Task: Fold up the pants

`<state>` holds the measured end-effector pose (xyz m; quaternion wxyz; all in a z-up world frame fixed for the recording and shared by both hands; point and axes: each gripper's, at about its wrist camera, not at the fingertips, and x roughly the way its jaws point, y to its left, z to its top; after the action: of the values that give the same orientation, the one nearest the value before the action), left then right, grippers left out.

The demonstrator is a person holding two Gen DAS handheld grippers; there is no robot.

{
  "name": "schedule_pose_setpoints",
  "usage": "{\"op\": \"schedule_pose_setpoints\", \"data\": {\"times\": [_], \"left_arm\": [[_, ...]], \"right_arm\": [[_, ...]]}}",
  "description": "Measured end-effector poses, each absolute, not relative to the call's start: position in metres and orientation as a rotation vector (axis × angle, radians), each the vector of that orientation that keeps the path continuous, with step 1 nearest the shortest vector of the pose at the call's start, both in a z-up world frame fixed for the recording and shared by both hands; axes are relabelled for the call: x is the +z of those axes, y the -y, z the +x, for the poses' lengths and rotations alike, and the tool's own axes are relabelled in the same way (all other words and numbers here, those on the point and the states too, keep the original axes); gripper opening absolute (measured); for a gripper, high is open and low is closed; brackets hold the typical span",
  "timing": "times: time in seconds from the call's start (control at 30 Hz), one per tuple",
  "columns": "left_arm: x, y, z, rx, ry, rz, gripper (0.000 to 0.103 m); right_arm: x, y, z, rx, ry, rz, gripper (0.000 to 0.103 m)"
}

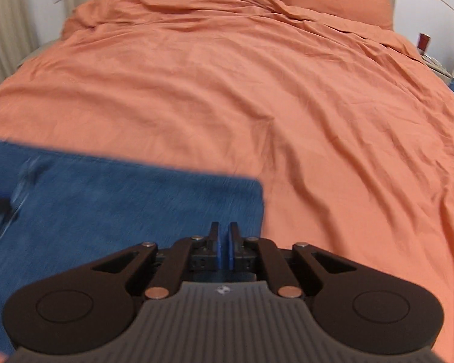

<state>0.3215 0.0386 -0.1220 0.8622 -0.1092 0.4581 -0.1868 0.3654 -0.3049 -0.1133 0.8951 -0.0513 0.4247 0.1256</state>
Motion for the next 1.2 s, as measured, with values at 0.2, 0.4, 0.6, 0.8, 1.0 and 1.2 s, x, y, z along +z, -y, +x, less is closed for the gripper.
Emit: {"op": "schedule_pose_setpoints", "data": {"times": [0.2,0.4,0.6,0.8,1.0,1.2], "left_arm": [[-0.121,-0.037,0.291,-0.387,-0.974,-0.217,0.039],[-0.147,-0.026,0.290,-0.331,-1.026,-0.177,0.042],[-0.114,-0.033,0.276,-0.300,-1.024,-0.180,0.044],[-0.074,-0.056,0.227,-0.290,-0.939,-0.077,0.045],[-0.063,-0.074,0.195,-0.190,-0.901,0.006,0.046],[-0.083,-0.096,0.185,-0.164,-0.904,-0.078,0.046]], "right_arm": [[-0.108,0.309,0.290,0.312,-0.897,-0.157,0.001],[-0.145,0.308,0.271,0.294,-0.973,-0.196,0.000],[-0.135,0.291,0.276,0.227,-0.998,-0.239,0.002],[-0.083,0.265,0.236,0.349,-0.905,-0.052,0.011],[-0.070,0.188,0.174,0.576,-0.864,-0.033,0.022],[-0.091,0.108,0.132,0.678,-0.839,-0.081,0.026]]}}
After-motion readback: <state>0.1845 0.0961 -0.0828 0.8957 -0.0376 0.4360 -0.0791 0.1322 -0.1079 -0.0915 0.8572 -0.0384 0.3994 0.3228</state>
